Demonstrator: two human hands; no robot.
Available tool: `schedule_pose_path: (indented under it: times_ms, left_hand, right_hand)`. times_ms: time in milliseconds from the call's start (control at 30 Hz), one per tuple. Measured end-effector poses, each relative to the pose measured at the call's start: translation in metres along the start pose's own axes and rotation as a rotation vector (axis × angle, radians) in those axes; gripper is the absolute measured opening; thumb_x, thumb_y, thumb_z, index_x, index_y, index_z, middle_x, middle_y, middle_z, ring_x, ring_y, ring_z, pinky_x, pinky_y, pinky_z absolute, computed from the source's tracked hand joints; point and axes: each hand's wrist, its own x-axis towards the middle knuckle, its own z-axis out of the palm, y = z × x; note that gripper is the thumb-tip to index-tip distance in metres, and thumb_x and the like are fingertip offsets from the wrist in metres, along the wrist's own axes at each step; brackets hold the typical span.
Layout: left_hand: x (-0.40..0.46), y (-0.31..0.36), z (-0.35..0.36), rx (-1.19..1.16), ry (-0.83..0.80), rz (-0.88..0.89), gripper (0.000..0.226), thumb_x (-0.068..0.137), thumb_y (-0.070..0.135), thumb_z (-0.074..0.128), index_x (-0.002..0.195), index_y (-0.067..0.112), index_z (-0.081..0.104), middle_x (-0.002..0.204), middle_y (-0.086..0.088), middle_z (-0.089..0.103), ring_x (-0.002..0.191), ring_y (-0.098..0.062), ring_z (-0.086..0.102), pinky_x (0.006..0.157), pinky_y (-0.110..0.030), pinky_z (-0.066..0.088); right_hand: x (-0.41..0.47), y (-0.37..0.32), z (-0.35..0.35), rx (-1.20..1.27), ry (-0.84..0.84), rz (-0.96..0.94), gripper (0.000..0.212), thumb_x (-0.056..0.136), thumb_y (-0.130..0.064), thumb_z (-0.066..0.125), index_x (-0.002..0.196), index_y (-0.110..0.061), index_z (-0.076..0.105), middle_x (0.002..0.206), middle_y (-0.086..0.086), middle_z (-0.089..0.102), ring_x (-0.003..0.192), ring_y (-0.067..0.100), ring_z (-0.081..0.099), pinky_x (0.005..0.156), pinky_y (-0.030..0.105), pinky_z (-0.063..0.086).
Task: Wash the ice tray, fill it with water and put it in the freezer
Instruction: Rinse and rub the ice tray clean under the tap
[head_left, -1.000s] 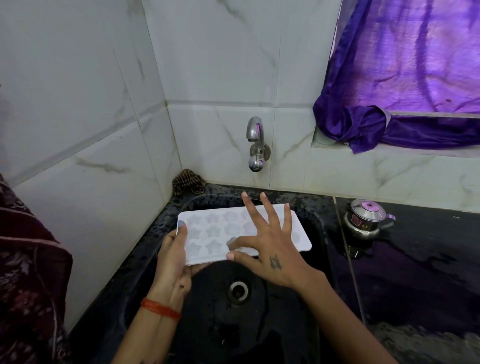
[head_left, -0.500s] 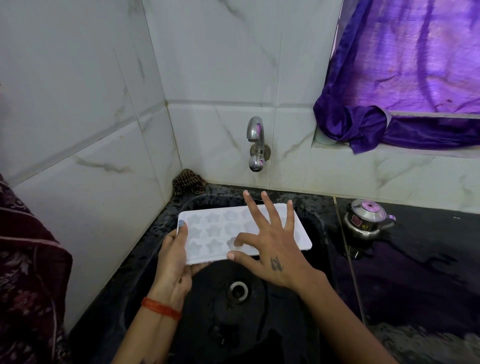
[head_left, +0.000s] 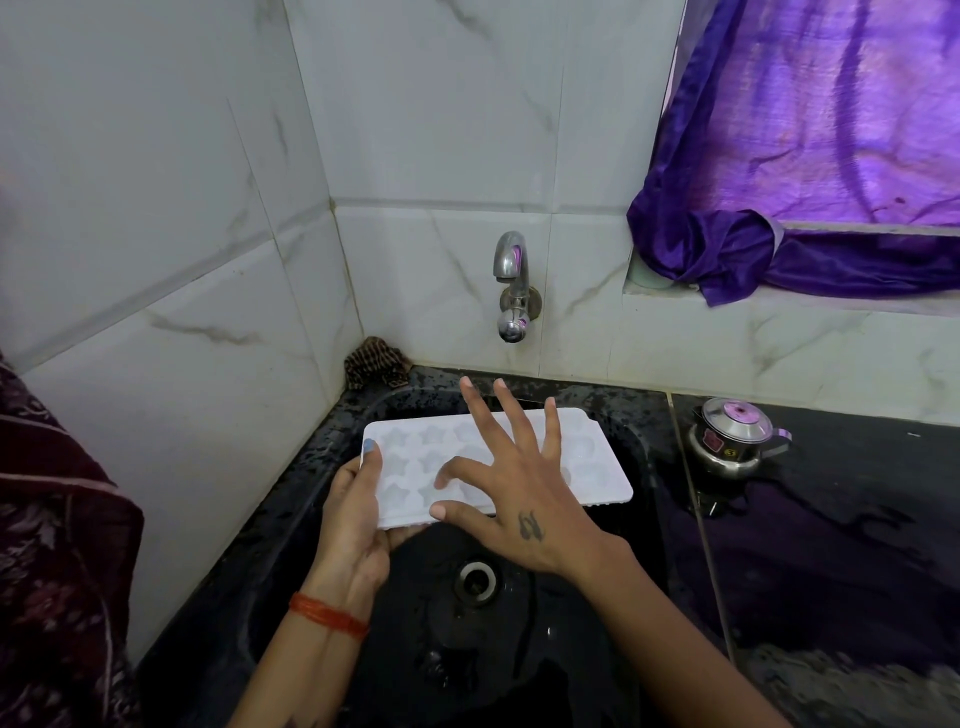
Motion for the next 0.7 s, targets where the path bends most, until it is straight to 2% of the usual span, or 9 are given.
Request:
schedule_pose_path:
  times_ms: [100, 300, 400, 533, 700]
  left_hand:
    - [0.0032, -0.0032, -0.0025, 0.012, -0.006, -0.012, 0.044, 0.094, 0.044, 0.048, 0.122, 0.010, 0.055, 0.112, -0.015, 0.069, 0.094, -0.033, 0.068, 0.055, -0.037, 0.057]
    - [0.0021, -0.0033, -0.0018, 0.011, -0.003, -0.002, 0.040, 0.094, 0.043, 0.049, 0.117, 0.011, 0.054, 0.105, -0.012, 0.070, 0.084, -0.029, 0.069, 0.064, -0.041, 0.057]
    - [0.0030, -0.0035, -0.0026, 0.010, -0.014, -0.012, 0.044, 0.094, 0.044, 0.048, 0.121, 0.010, 0.054, 0.108, -0.014, 0.069, 0.084, -0.029, 0.069, 0.058, -0.038, 0.058]
    - [0.0030, -0.0050, -0.0027, 0.014, -0.017, -0.022, 0.045, 0.094, 0.045, 0.048, 0.123, 0.010, 0.053, 0.109, -0.014, 0.069, 0.082, -0.029, 0.069, 0.059, -0.038, 0.057]
    - [0.0047, -0.0051, -0.0029, 0.011, -0.020, -0.013, 0.045, 0.094, 0.045, 0.048, 0.123, 0.011, 0.053, 0.110, -0.013, 0.069, 0.086, -0.029, 0.069, 0.063, -0.040, 0.057]
  right_hand:
    - [0.0034, -0.0027, 0.0013, -0.015, -0.015, -0.007, 0.044, 0.086, -0.066, 0.031, 0.098, -0.039, 0.064, 0.159, -0.006, -0.013, 0.144, 0.022, -0.023, 0.108, 0.060, -0.019]
    - [0.0035, -0.0044, 0.0067, 0.011, -0.032, -0.045, 0.044, 0.088, -0.062, 0.033, 0.099, -0.039, 0.069, 0.159, -0.006, -0.011, 0.144, 0.023, -0.023, 0.107, 0.060, -0.021]
    - [0.0032, -0.0039, 0.0059, -0.015, -0.035, -0.046, 0.043, 0.088, -0.063, 0.033, 0.095, -0.040, 0.069, 0.159, -0.006, -0.011, 0.144, 0.023, -0.024, 0.108, 0.059, -0.020]
    - [0.0026, -0.0026, 0.0056, -0.038, 0.013, -0.049, 0.040, 0.087, -0.063, 0.036, 0.085, -0.038, 0.068, 0.160, -0.004, -0.004, 0.146, 0.025, -0.017, 0.108, 0.063, -0.015]
    - [0.0012, -0.0016, 0.0103, -0.074, 0.072, -0.055, 0.038, 0.088, -0.063, 0.038, 0.084, -0.040, 0.068, 0.161, -0.002, 0.002, 0.147, 0.028, -0.010, 0.108, 0.066, -0.010]
